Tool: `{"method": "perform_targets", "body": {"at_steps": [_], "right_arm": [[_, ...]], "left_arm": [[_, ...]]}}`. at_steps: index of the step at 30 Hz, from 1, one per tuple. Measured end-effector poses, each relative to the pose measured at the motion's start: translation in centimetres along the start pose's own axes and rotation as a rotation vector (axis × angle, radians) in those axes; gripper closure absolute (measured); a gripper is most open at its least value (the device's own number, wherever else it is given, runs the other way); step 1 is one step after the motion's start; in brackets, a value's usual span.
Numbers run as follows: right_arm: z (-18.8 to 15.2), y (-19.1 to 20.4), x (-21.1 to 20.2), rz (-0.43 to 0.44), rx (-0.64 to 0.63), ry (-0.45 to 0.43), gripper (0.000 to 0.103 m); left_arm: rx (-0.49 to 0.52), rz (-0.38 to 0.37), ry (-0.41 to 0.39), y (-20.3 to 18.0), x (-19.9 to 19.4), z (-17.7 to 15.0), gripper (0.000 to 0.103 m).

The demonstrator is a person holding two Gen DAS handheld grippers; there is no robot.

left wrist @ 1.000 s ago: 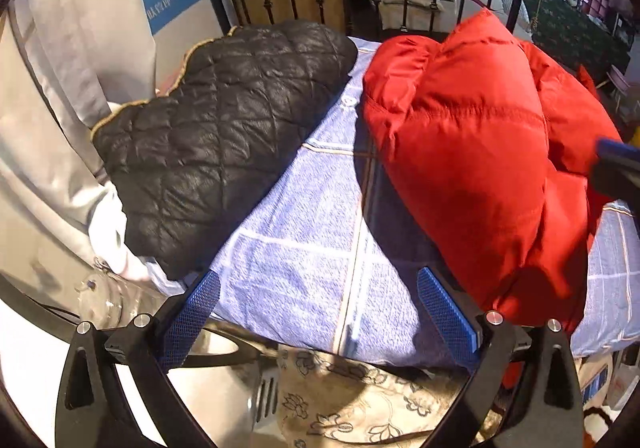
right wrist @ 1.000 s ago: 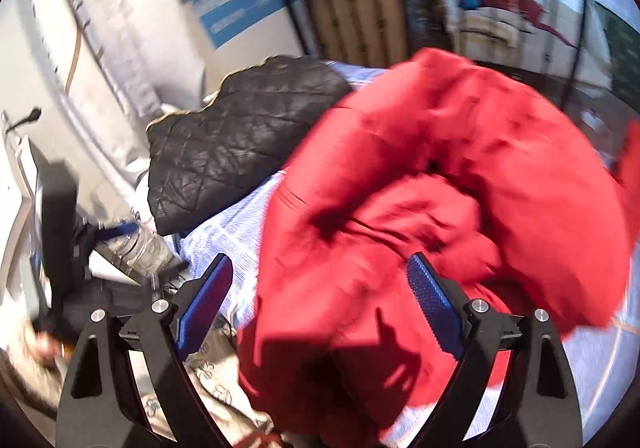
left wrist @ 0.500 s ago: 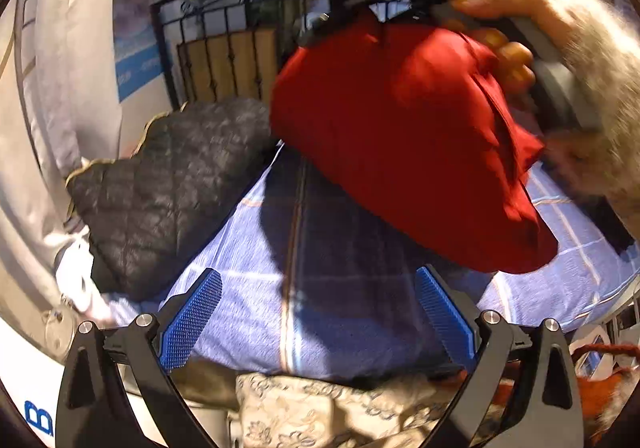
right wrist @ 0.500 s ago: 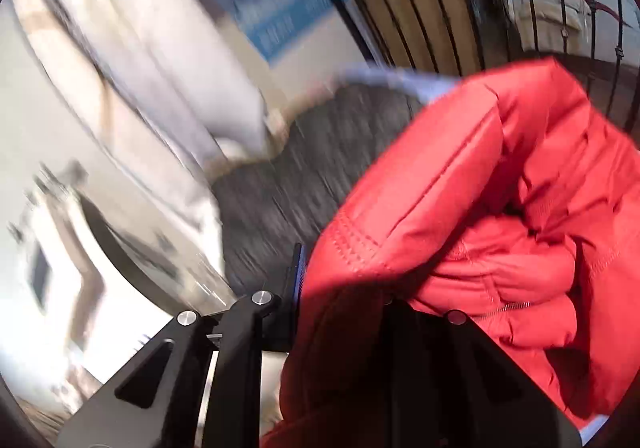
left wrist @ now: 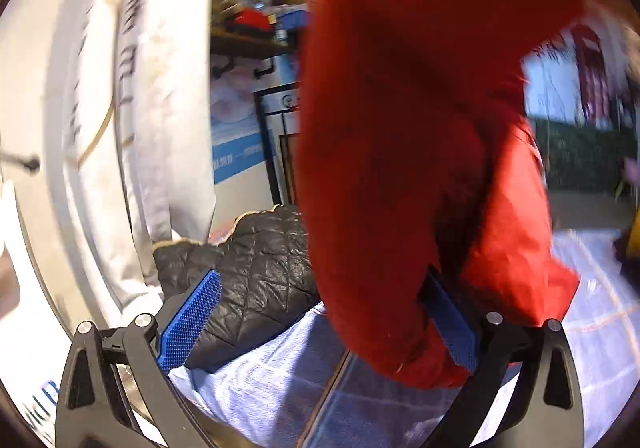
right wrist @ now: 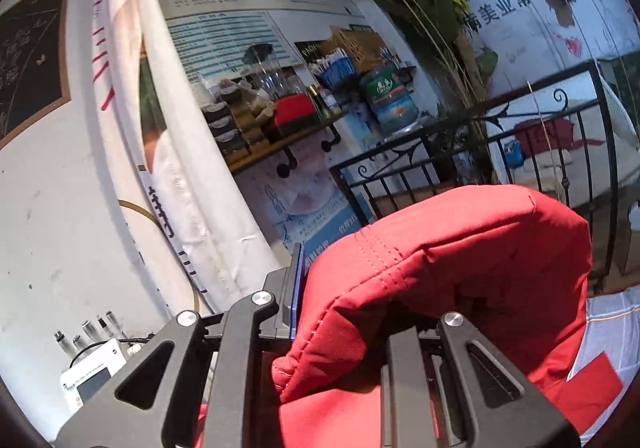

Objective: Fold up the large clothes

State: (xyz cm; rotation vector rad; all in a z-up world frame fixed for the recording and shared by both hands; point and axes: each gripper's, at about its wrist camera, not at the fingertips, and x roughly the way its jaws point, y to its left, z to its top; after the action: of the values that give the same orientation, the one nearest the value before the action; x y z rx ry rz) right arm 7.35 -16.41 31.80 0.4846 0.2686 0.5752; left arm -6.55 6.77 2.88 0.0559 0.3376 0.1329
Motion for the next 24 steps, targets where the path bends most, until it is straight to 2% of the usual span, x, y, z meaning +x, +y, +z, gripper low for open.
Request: {"method": "perform_targets", "body": {"at_steps": [2,3,4,6,9,10,12,13,15,17,20,22,24], "right_arm": [[0.4,1.1,-2.3,0.012,-0.019,-0.001,0.086],[0.3,1.7,-3.5,0.009,-0.044,0.004,0.086],[-0.1,2.4,-4.6,-0.006,-0.077,0.006,0.086],[-0.5,3.4,-7.7,-0.043,-0.155,-0.02,0.086],[0.4,3.7,-13.2,-0.027,-0.173,-0.057,0.087],[0.5,4.2,-15.4,-0.029,-0.19,-0.08,0.087],[0.5,6.1,-19.5,-0.052,-0.286,-0.141,0.087],[0.7,7.1,-21.6,-0.03,-0.317,-0.174,0.087],[1.9,8.5,-25.2,0.036,-0.332,-0.226,0.088],[3.3,9.6,-27.7,0.039,-0.365,-0.293,0.088],[5.8,9.0,-28.9,0.013,-0.339,-0.333,0.088],[7.1,6.8,-28.1,-0.002,-0.282,-0.308,0.088],[7.7,3.2,-25.5,-0.084,-0.219,-0.231,0.088]], "left_arm": [[0.001,-0.017,-0.005,-0.1,1.0,0.6,0.009],[0.05,-0.017,-0.011,-0.8,1.4,1.4,0.029],[0.08,-0.036,-0.024,-1.2,1.4,2.0,0.059],[0.066,-0.076,-0.053,-0.4,1.2,3.8,0.072],[-0.027,-0.214,-0.063,2.8,0.3,8.2,0.078],[-0.042,-0.248,-0.09,3.8,-0.5,9.5,0.08],[-0.037,-0.25,-0.197,5.3,-3.3,12.8,0.081],[-0.047,-0.244,-0.285,6.1,-5.5,15.1,0.081],[-0.085,-0.279,-0.394,7.4,-8.6,18.6,0.082],[-0.11,-0.327,-0.49,8.1,-11.6,22.7,0.082],[-0.096,-0.3,-0.615,6.9,-14.5,26.9,0.082],[-0.07,-0.275,-0.614,4.9,-14.4,29.3,0.082],[-0.027,-0.259,-0.518,2.2,-11.9,30.8,0.082]]}}
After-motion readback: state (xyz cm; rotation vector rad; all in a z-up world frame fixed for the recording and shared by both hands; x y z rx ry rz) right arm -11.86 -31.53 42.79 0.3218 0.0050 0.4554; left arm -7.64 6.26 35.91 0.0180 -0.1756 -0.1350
